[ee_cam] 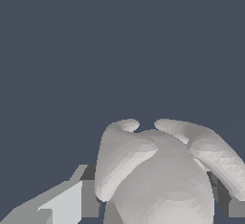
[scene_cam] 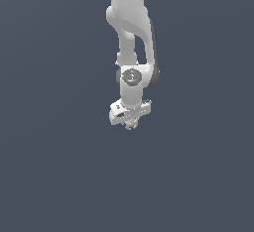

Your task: Pick up the object and move it to a goal position.

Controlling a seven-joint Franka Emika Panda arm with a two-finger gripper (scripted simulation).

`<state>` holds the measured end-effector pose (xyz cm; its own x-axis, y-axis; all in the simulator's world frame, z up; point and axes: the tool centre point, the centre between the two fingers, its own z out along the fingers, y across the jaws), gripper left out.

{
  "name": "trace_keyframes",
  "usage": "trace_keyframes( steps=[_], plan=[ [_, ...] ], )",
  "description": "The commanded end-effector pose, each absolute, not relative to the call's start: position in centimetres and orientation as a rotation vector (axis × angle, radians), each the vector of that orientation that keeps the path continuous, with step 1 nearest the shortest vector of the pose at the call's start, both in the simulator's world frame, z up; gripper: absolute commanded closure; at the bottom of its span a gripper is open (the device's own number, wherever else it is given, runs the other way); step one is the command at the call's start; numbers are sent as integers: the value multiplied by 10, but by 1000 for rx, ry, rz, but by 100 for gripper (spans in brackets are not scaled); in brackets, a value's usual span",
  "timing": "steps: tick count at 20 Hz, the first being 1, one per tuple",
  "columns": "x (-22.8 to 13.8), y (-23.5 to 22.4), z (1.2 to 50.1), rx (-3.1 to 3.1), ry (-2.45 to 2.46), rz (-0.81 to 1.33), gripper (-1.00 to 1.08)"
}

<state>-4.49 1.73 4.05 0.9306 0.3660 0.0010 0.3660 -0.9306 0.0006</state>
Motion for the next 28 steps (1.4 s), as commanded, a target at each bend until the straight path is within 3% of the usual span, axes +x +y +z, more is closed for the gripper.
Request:
trace_keyframes(
  steps=[1,14,28],
  plan=[
    [-45,17,40,3086,585,0,108],
    [-45,36,48,3086,584,1,108],
    [-42,170,102,3086,585,0,108]
  ],
)
